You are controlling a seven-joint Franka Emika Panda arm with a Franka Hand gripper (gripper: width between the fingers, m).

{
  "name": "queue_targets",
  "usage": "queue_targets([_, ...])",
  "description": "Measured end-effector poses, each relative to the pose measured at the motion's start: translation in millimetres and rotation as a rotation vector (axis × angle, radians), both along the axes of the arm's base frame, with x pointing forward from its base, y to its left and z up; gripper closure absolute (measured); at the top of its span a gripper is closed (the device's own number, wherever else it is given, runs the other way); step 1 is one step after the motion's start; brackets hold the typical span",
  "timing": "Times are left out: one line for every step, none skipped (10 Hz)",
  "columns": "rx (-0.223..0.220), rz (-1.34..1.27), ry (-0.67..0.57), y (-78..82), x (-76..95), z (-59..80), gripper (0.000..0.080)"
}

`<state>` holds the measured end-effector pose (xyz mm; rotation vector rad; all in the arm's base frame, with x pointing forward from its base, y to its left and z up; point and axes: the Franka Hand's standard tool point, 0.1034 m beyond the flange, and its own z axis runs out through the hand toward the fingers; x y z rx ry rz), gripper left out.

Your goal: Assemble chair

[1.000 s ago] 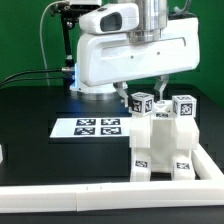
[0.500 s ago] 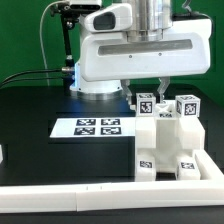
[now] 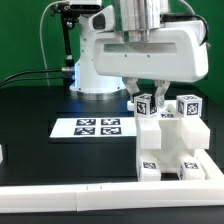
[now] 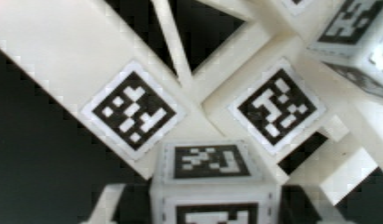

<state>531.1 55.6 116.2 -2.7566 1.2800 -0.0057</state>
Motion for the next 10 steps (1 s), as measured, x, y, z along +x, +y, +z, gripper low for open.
queue_targets([0.01,-0.078,0.005,0.0,0.3,0.1,0.0515])
queue_targets([0.017,-0.123,0.009,0.0,0.4,0.2,0.0515])
queue_targets([0.047,-0.287,0.015,-0.2,2.3,0.2,0.0515])
queue_targets([0.058,-0.331,0.012,-0.5,3.4,0.0,0.0515])
queue_targets([0.057,-0.301,0.009,-0.4,3.4,0.0,0.0515])
queue_targets([0.055,-0.263,0.004,0.0,3.4,-0.3,0.0419])
queue_targets([0.048,-0.194,-0.016,-0.5,4.9,-0.3,0.0419])
queue_targets([0.036,-0.022,-0.036,-3.0,6.0,0.1,0.0241])
queue_targets([0.022,0.196,-0.062,-6.8,8.3,0.5,0.0169])
queue_targets([0.0,0.346,-0.074,-3.8,7.2,0.6,0.0155])
